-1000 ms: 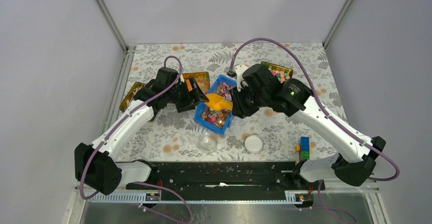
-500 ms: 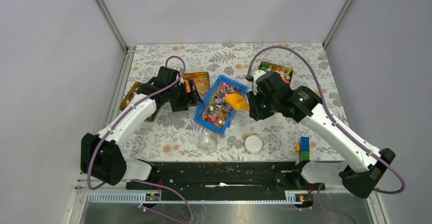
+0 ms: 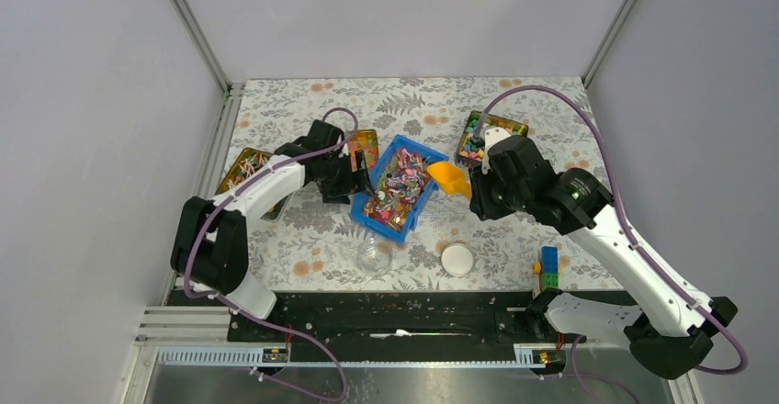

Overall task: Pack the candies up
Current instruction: Scoop the fake candies from the storage box.

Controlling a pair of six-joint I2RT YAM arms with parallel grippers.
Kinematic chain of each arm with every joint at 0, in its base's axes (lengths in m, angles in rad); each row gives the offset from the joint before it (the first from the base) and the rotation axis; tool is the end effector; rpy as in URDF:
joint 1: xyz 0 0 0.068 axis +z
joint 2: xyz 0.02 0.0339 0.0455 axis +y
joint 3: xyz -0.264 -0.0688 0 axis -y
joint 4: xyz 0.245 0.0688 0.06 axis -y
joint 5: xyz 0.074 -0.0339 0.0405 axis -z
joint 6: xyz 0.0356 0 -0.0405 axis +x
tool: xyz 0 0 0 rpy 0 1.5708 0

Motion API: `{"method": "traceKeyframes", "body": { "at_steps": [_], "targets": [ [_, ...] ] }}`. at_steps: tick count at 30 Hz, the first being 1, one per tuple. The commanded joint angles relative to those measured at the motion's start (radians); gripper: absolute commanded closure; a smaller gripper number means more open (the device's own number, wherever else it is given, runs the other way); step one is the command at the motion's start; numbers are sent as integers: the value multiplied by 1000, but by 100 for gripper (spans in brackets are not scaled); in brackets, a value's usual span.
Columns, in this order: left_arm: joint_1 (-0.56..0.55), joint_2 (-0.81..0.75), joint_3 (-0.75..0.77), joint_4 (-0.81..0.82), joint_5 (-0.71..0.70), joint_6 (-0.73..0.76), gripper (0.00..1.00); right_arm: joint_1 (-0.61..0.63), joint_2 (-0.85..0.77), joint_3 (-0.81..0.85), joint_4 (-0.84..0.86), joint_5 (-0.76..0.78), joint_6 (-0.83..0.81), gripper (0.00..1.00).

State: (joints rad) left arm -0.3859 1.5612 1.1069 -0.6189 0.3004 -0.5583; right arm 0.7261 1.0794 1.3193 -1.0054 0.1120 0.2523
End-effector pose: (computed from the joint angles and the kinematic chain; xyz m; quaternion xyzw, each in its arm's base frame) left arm 0.2883 -0.1285 0.2290 -0.0458 0.9579 -0.2399 0.1509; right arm 0.1507 0.1285 0.3870 -0.1943 0.8981 0.1384 0.3695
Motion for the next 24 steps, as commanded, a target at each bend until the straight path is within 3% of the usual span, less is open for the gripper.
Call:
{"method": "traceKeyframes", "body": {
  "at_steps": [1, 15, 24],
  "targets": [
    [-60, 11, 32, 104, 62, -35, 25, -10, -20, 9, -13, 34, 12, 100],
    [-249, -7, -47, 304, 131, -247, 27, -12, 0, 45, -36, 16, -10, 100],
    [-326, 35, -3, 325, 104, -279, 27, -12, 27, 55, -38, -12, -19, 100]
  ]
}}
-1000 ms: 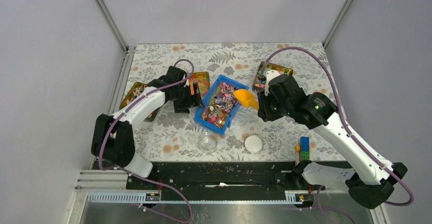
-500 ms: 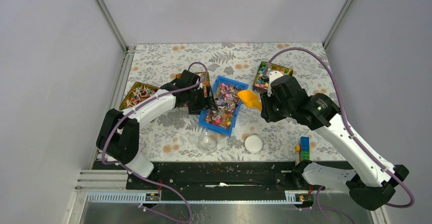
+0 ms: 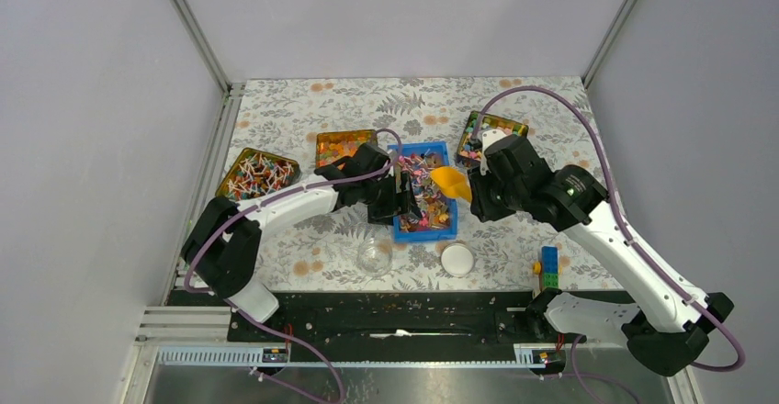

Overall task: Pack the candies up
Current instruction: Scoop the fake candies from the storage box.

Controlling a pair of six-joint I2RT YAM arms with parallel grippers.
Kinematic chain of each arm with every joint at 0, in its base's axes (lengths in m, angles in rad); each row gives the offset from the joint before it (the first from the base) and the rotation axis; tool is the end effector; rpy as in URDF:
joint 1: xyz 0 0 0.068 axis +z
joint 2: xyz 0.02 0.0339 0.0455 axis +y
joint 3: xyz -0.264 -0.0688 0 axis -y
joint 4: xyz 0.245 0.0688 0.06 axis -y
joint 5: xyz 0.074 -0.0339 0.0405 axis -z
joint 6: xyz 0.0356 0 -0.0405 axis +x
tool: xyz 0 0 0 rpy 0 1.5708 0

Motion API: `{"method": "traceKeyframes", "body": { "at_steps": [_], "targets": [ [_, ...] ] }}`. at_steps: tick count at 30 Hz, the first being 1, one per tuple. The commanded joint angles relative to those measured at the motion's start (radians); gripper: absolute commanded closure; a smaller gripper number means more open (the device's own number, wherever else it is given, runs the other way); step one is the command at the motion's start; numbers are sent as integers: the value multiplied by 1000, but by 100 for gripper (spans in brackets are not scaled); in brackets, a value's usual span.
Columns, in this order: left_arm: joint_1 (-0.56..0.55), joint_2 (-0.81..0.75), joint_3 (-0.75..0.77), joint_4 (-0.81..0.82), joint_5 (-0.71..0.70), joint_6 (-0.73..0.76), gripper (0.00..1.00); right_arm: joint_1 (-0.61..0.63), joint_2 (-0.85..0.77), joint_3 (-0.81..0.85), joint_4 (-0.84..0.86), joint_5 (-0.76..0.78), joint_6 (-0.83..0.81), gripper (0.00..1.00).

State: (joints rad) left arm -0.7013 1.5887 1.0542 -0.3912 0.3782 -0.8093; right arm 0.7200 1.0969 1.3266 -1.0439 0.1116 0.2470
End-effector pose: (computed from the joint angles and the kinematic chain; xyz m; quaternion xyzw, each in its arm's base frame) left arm 0.2440 -0.2233 0.2187 0.0092 0.9334 -0.3432 0.1045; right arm 0.1526 0.1286 0.3831 -0.1974 0.9068 0.1255 0.3506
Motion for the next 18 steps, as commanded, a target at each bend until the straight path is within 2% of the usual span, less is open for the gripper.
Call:
{"method": "traceKeyframes", "body": {
  "at_steps": [1, 9, 18],
  "targets": [
    [-10, 5, 53, 85, 11, -21, 27, -6, 13, 49, 0, -19, -17, 100],
    [-1, -67, 69, -85, -143, 98, 26, -6, 53, 56, -4, -89, -36, 100],
    [51, -205, -46, -178, -229, 172, 28, -5, 100, 62, -10, -158, -40, 100]
  ]
}}
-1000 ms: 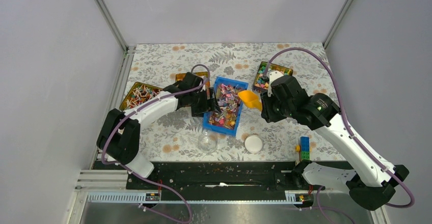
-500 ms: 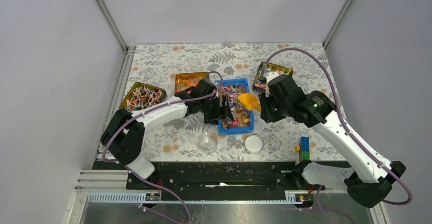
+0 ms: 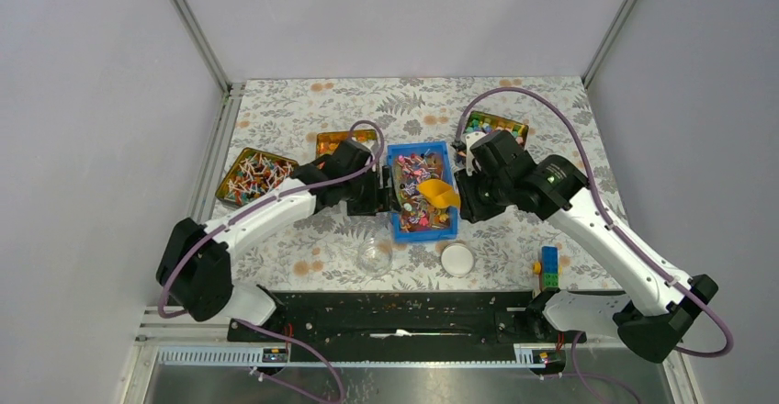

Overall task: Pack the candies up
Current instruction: Scoop the fake candies from the storage box.

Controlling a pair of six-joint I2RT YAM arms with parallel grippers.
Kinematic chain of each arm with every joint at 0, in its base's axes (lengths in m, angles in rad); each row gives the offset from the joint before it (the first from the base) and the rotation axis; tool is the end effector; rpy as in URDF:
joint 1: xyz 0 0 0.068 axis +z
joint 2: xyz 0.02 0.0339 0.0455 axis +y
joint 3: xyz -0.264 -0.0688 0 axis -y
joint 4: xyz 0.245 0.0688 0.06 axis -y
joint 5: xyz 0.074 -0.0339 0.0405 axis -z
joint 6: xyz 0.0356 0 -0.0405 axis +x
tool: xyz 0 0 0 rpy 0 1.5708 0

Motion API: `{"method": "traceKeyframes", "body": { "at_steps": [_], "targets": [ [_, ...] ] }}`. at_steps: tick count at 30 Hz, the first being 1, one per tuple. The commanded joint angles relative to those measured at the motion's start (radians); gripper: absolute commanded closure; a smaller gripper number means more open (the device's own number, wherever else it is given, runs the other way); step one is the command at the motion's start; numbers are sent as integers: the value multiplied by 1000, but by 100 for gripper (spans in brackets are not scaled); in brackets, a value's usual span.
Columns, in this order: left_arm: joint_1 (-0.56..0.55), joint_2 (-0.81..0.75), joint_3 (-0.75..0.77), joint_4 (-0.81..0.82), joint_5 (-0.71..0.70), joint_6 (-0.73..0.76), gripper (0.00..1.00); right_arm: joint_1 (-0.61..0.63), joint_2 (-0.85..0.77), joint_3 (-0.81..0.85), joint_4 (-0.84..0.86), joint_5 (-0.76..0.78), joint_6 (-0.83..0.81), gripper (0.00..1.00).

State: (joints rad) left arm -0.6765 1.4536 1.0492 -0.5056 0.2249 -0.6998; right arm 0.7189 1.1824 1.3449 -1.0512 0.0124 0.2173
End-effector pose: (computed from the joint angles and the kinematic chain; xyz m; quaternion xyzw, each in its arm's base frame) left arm 0.2326 -0.1969 0.2486 0.0255 0.9403 -0.2867 0.1816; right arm 0.1667 0.1453 0.3716 -0.2319 0.9134 0.1457 0.3011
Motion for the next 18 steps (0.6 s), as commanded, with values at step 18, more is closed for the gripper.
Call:
{"method": "traceKeyframes", "body": {
  "at_steps": [18],
  "targets": [
    [39, -222, -212, -166, -128, 90, 32, 70, 161, 132, -201, -41, 63, 100]
  ]
}}
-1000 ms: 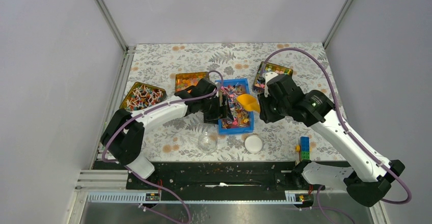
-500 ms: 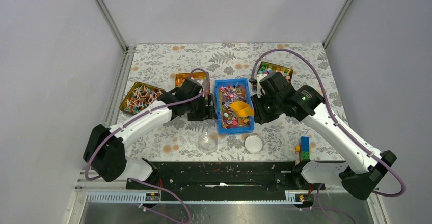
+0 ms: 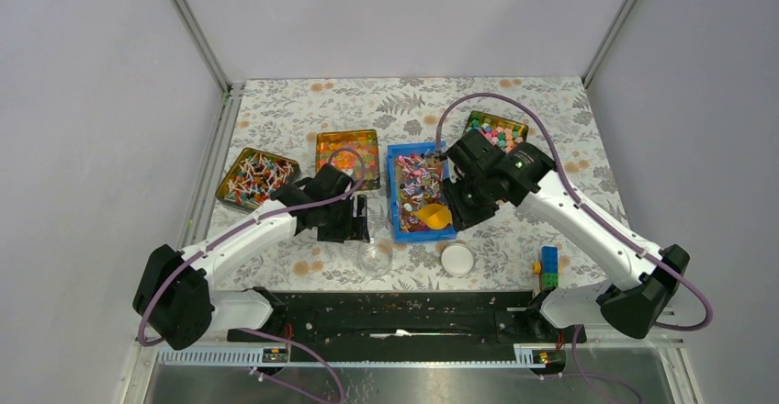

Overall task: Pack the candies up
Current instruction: Scoop the fake candies from the storage box.

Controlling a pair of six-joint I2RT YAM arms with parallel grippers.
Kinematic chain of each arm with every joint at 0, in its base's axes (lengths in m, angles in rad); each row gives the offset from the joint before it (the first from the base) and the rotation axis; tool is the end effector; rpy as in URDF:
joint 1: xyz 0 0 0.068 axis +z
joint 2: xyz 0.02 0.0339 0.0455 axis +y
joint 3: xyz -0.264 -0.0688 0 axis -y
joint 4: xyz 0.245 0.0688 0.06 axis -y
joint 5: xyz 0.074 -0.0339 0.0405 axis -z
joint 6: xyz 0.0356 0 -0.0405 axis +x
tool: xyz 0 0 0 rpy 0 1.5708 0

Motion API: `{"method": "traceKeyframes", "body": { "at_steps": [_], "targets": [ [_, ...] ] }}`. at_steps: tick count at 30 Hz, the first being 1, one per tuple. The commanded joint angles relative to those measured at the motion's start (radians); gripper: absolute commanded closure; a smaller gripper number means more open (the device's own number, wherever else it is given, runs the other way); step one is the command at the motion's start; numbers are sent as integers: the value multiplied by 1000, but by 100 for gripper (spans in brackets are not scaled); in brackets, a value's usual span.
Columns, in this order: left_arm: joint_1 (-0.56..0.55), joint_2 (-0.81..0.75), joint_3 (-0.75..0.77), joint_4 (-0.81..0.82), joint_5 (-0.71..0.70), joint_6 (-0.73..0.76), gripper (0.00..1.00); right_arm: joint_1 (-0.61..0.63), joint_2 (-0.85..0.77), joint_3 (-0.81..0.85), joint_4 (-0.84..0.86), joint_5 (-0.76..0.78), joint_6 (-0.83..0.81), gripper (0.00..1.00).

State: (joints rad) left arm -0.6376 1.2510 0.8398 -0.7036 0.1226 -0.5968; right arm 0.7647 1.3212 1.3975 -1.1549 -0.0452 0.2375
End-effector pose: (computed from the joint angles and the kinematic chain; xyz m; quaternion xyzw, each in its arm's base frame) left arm 0.1852 -0.1426 0.2230 0.0337 0.9718 -0.1792 0.1494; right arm 0.1766 0.1717 0.3513 -0.2580 0.9347 0.1362 0.2031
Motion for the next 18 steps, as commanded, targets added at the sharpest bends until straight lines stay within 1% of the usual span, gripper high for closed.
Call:
{"method": "traceKeyframes", "body": {
  "at_steps": [1, 11, 12, 18],
  "targets": [
    [1, -13, 3, 34, -26, -15, 32, 25, 29, 91, -112, 19, 51, 100],
    [0, 66, 93, 40, -23, 9, 32, 51, 113, 161, -203, 41, 79, 100],
    [0, 73, 100, 42, -22, 10, 32, 58, 122, 167, -209, 62, 77, 100],
    [0, 77, 97, 59, -10, 5, 32, 72, 164, 181, -224, 99, 72, 100]
  ]
}}
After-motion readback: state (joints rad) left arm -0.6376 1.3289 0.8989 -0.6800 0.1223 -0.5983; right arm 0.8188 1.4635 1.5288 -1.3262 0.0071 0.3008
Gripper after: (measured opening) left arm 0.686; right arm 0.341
